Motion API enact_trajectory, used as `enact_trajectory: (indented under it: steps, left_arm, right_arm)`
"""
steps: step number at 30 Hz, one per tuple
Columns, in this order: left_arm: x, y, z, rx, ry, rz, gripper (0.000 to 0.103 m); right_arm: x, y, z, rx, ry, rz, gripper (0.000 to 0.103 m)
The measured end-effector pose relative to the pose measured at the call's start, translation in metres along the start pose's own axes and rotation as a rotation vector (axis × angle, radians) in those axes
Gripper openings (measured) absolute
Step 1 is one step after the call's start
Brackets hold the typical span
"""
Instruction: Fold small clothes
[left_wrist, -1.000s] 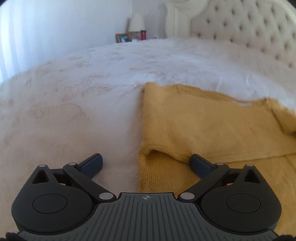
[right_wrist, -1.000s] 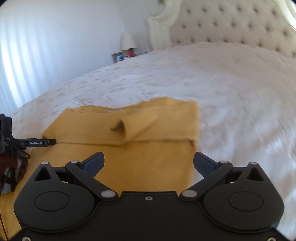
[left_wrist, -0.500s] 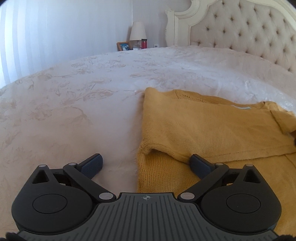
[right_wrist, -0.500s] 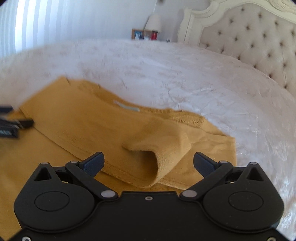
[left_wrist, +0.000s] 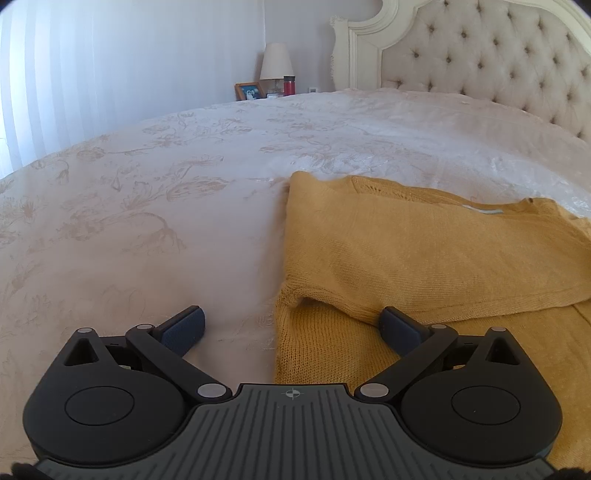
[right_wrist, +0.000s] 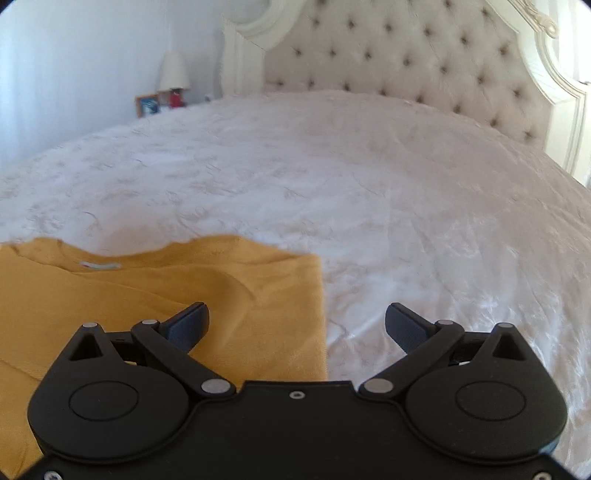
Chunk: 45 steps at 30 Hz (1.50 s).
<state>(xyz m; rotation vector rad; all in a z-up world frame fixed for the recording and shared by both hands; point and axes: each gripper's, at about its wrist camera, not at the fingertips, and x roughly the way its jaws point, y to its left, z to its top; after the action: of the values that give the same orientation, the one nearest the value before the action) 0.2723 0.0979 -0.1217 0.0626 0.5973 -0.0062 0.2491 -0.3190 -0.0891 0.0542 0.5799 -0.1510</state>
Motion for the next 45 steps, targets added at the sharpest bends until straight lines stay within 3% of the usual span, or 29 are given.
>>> enact_trajectory:
  steps: [4,6,12,16,18,19,20,21,25,28,29,32,36,39,45]
  left_arm:
    - [0.000,0.000,0.000,0.003,0.000,0.003,0.103]
    - [0.000,0.001,0.000,0.003,0.001,0.003,0.103]
    - [0.001,0.001,0.000,0.006,0.001,0.004,0.103]
    - [0.001,0.000,0.000,0.013,0.002,0.011,0.103]
    - [0.001,-0.001,0.000,0.015,0.002,0.012,0.103]
    - [0.001,0.000,0.000,0.014,0.001,0.011,0.103]
    - [0.001,0.000,0.000,0.013,0.001,0.011,0.103]
    - [0.001,-0.001,0.000,0.013,0.002,0.012,0.103]
    - [0.001,0.000,0.000,0.013,0.002,0.012,0.103]
    - [0.001,0.000,0.000,0.014,0.005,0.012,0.103]
    - [0.001,0.000,0.000,0.015,0.008,0.013,0.103]
    - [0.002,0.003,0.002,0.009,0.020,-0.003,0.103]
    - [-0.006,0.013,0.009,-0.022,0.022,-0.058,0.102]
    - [-0.021,0.016,0.018,-0.041,-0.024,-0.062,0.102]
    - [-0.004,-0.012,0.052,0.116,-0.062,-0.021,0.102]
  right_arm:
    - [0.006,0.011,0.003,-0.022,0.013,0.068,0.100]
    - [0.011,0.016,0.004,-0.025,0.032,0.082,0.091]
    - [0.026,0.003,-0.001,-0.025,0.060,0.054,0.082]
    - [0.034,-0.011,-0.005,0.008,0.110,0.069,0.055]
    - [0.035,-0.010,-0.007,-0.005,0.119,0.083,0.048]
    - [0.036,-0.008,-0.008,-0.011,0.124,0.096,0.039]
    - [0.036,-0.007,-0.009,-0.019,0.126,0.109,0.018]
    - [0.034,-0.004,-0.009,-0.031,0.121,0.115,0.012]
    - [0.035,-0.008,-0.009,0.009,0.113,0.090,0.013]
    - [0.038,-0.010,-0.014,-0.002,0.129,0.048,0.022]
    - [0.034,-0.010,-0.014,0.000,0.114,0.041,0.035]
    - [0.013,-0.013,-0.013,0.044,0.065,0.045,0.058]
    - [-0.017,-0.008,-0.017,0.010,0.011,0.087,0.062]
    - [-0.028,-0.002,-0.017,-0.025,-0.014,0.128,0.072]
    - [-0.016,0.026,-0.011,-0.060,-0.024,0.203,0.078]
